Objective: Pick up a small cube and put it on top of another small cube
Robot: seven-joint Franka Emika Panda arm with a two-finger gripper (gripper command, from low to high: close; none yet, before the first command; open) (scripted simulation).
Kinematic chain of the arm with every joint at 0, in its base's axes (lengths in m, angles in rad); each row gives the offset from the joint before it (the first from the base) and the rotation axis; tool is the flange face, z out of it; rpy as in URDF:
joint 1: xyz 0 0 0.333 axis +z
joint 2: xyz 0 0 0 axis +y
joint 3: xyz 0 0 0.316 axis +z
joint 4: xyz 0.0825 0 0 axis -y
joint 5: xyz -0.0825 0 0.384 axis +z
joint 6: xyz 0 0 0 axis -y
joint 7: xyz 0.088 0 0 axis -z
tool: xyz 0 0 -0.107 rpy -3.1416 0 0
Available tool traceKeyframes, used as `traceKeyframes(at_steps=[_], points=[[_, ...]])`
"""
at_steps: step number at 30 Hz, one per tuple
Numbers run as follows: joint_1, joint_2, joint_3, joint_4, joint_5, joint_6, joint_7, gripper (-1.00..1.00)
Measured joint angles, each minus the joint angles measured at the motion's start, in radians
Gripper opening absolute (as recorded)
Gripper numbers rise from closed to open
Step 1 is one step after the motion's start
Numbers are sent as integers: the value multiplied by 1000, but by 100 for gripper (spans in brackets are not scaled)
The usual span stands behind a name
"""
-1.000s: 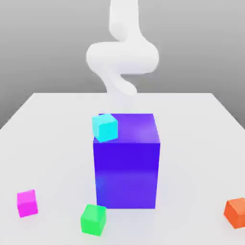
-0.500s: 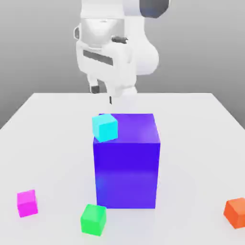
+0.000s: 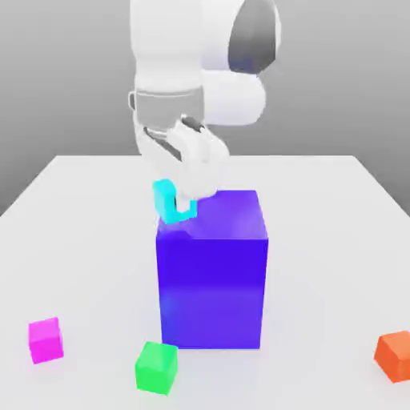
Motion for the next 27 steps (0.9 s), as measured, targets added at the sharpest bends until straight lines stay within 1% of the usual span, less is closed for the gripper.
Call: traceKeyframes(at_steps=[3, 11, 13, 16, 17, 23, 25, 27], points=[[24, -102, 14, -39, 22, -62, 27, -100], [104, -390, 56, -185, 88, -203, 111, -100], [117, -395, 71, -234, 108, -161, 118, -100], [133, -357, 97, -314, 139, -44, 118, -100], [136, -348, 103, -331, 145, -18, 117, 100], [137, -344, 106, -339, 147, -7, 118, 100], [131, -361, 98, -311, 136, -52, 118, 100], [122, -390, 83, -263, 118, -129, 119, 100]])
